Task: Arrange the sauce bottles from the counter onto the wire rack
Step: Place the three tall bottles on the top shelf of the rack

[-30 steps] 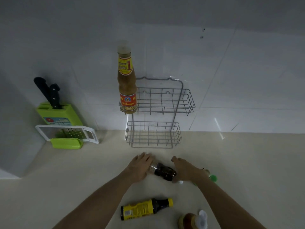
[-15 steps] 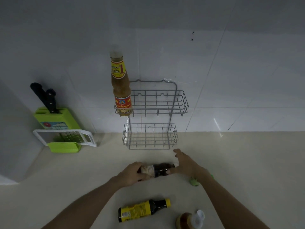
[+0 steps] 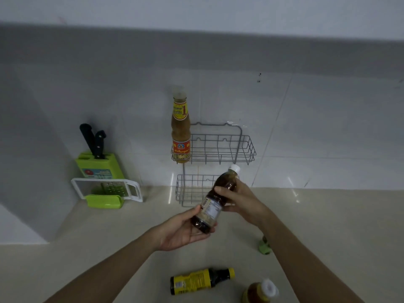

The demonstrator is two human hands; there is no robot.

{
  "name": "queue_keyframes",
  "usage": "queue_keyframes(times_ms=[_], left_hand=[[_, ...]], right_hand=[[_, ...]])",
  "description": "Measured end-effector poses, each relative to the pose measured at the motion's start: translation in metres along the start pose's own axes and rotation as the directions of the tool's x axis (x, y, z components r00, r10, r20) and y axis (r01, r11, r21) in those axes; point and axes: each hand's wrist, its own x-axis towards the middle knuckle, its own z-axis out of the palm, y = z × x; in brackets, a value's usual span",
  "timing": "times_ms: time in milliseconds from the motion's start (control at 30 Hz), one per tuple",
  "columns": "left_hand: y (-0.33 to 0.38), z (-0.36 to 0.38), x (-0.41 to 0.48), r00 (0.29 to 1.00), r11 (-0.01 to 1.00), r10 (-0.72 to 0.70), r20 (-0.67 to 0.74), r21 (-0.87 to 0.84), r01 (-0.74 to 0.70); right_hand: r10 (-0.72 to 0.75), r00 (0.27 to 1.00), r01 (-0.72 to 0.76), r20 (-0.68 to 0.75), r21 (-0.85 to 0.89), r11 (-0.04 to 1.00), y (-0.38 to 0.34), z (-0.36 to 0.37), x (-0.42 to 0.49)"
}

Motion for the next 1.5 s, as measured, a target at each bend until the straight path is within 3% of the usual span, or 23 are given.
queue_keyframes(times_ms=[100, 200, 267, 367, 433, 467, 633, 867, 1067, 1167, 1333, 1500], left_hand=[[0.025, 0.02, -0.003, 0.979, 0.98, 0.186, -0.086, 0.084, -0.179], [0.056, 0.035, -0.009, 0.881, 0.871, 0.449, -0.151, 0.295, -0.393], [0.075, 0.039, -0.013, 0.746, 0.726, 0.632, -0.211, 0.497, -0.475], [0.101, 0.037, -0.012, 0.463, 0.548, 0.823, -0.33, 0.675, -0.493], [0.117, 0.034, -0.01, 0.356, 0.499, 0.861, -0.365, 0.741, -0.448], [0.123, 0.033, -0.008, 0.345, 0.487, 0.866, -0.363, 0.769, -0.414], [0.14, 0.036, 0.0, 0.466, 0.444, 0.851, -0.241, 0.805, -0.393], [0.14, 0.04, 0.006, 0.433, 0.42, 0.874, -0.22, 0.79, -0.446], [0.142, 0.034, 0.006, 0.468, 0.414, 0.861, -0.199, 0.809, -0.418], [0.142, 0.03, 0.006, 0.482, 0.416, 0.854, -0.197, 0.815, -0.404], [0.142, 0.021, 0.009, 0.553, 0.42, 0.815, -0.172, 0.833, -0.36], [0.139, 0.013, 0.011, 0.595, 0.41, 0.789, -0.152, 0.851, -0.327]], right_hand=[[-0.163, 0.982, 0.154, -0.092, -0.098, 0.983, -0.039, 0.011, 0.006], [-0.316, 0.923, 0.274, -0.221, -0.201, 0.94, -0.075, 0.02, 0.017], [-0.407, 0.864, 0.322, -0.297, -0.296, 0.899, -0.097, 0.024, 0.025], [-0.532, 0.763, 0.377, -0.368, -0.415, 0.828, -0.122, 0.029, 0.038], [-0.602, 0.696, 0.419, -0.391, -0.46, 0.783, -0.133, 0.034, 0.046], [-0.628, 0.668, 0.436, -0.398, -0.475, 0.764, -0.137, 0.037, 0.05], [-0.685, 0.621, 0.403, -0.38, -0.595, 0.695, -0.146, 0.04, 0.073], [-0.659, 0.633, 0.162, -0.408, -0.762, 0.627, -0.139, 0.043, 0.103], [-0.646, 0.703, 0.138, -0.296, -0.835, 0.533, -0.125, 0.047, 0.113], [-0.603, 0.774, 0.163, -0.193, -0.86, 0.484, -0.124, 0.05, 0.114], [-0.4, 0.916, 0.249, -0.015, -0.76, 0.6, -0.101, 0.03, 0.104], [-0.428, 0.904, 0.268, 0.0, -0.779, 0.566, -0.097, 0.035, 0.105]])
